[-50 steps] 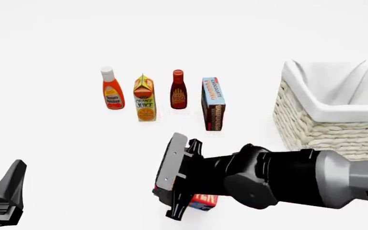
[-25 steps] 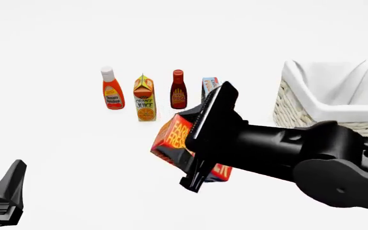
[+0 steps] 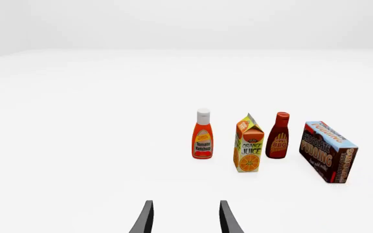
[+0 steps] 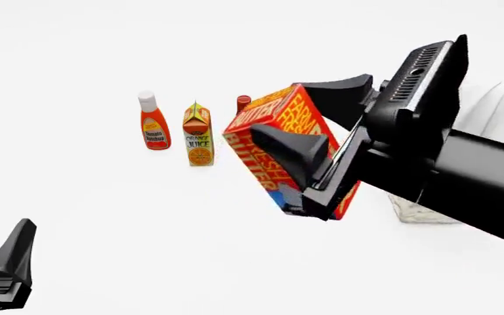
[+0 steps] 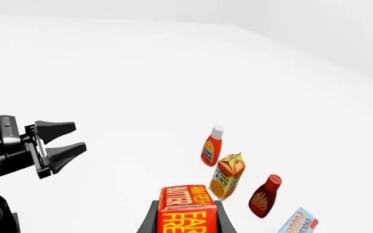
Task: Pick the butter and place it in the basket.
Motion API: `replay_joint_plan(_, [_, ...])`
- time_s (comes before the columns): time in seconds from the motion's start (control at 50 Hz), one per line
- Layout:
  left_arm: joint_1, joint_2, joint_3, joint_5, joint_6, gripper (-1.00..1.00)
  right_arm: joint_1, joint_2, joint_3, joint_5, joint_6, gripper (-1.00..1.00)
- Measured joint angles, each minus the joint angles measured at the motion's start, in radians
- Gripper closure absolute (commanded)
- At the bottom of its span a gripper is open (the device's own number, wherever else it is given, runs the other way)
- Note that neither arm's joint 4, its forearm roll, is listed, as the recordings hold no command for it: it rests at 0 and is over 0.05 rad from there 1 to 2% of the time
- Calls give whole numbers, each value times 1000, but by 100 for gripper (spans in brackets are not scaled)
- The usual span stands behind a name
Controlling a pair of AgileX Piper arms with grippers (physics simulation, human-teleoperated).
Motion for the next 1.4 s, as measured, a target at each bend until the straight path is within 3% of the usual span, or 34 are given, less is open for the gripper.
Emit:
replay_joint_plan(0.16, [0,0,0,0,0,-100,-41,-64,-16,-32,74,100])
replay_joint_plan(0.5, [0,0,0,0,0,-100,-231,-206,-30,-112,198,100])
replay_joint_plan(0.78, [0,0,0,0,0,-100,-321,-289,22,-183,245,100])
replay_joint_plan(0.96, [0,0,0,0,0,-100,-399,-284,74,-287,277,100])
replay_joint_plan(1.18, [0,0,0,0,0,-100,-558,-218,115,-443,329,100])
replay_joint_plan(1.4, [0,0,0,0,0,-100,-686,-132,133,-579,343,100])
